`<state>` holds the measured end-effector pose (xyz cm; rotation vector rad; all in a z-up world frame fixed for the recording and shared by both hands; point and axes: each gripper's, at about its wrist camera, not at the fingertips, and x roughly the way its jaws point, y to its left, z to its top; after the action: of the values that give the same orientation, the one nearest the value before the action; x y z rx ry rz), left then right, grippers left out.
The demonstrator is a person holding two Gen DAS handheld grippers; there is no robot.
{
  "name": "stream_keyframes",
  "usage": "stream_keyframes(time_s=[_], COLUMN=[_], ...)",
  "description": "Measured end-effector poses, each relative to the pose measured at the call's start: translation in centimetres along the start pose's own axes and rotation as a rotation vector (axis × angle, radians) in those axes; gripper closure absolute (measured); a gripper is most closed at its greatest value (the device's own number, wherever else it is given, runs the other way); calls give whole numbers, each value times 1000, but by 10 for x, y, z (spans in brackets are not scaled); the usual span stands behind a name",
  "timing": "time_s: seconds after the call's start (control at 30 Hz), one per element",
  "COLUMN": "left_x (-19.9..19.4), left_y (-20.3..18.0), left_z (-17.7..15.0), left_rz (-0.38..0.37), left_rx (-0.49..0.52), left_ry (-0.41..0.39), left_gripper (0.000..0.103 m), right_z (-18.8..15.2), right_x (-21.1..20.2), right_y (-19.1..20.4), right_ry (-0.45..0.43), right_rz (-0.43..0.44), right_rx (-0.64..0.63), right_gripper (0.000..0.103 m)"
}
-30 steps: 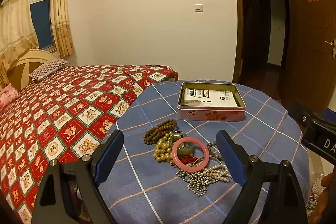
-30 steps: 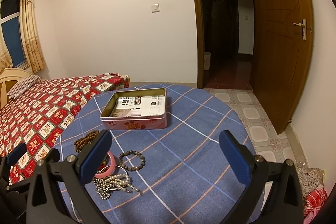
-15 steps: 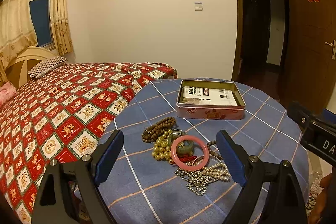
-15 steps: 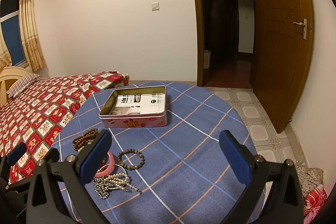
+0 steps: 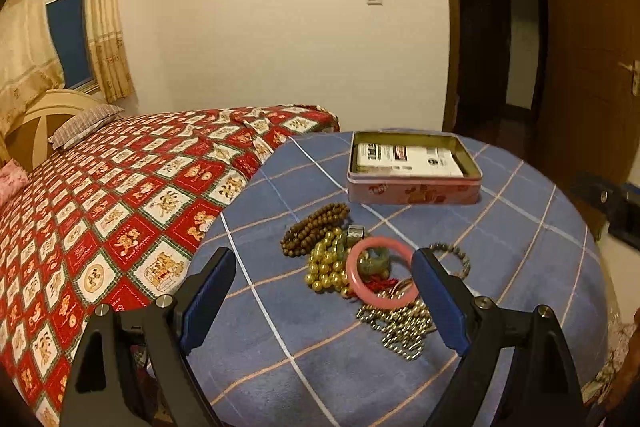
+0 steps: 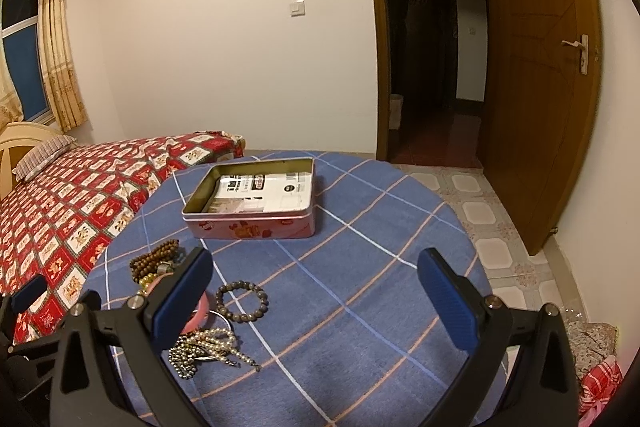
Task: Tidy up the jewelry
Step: 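Grasp the pink bangle with the left gripper while the right gripper grasps the dark bead bracelet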
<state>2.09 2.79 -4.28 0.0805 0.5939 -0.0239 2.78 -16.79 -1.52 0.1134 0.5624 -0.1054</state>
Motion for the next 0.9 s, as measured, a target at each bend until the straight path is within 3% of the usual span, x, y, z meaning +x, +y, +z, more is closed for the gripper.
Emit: stream_keyframes(time_s=[0.07,0.2,0.37,0.43,0.7,0.77,0.8,0.9], left_x=[9,28,55,68,99,106,109,116], left_y=[1,-1,-3,1,-5,-5,-3,4], left_z=[-4,-6,-8,-10,-15,-16,-17,-19], left_rz=[-17,-56,-51,-75,-136,-150,-170,-224], left_rx=[-1,-22,-29,-59,-82,-90,-101,-143], left_ry=[29,79,153,206,298,314,322,334], left_gripper=[13,16,35,50,53,63,81,93], right_z=[-3,-8,-15,-16,-21,-22,-22,-24], right_x=[8,25,45,50,76,80,82,92], right_y=[-3,-5,-6,-5,-2,-1,0,2], right_ry=[10,59,116,129,205,216,222,255], right_rz=[2,30,53,56,90,96,102,112], right_rx=[0,0,-6,-16,-38,-43,-46,-55], right_gripper=[0,23,28,33,33,34,38,43])
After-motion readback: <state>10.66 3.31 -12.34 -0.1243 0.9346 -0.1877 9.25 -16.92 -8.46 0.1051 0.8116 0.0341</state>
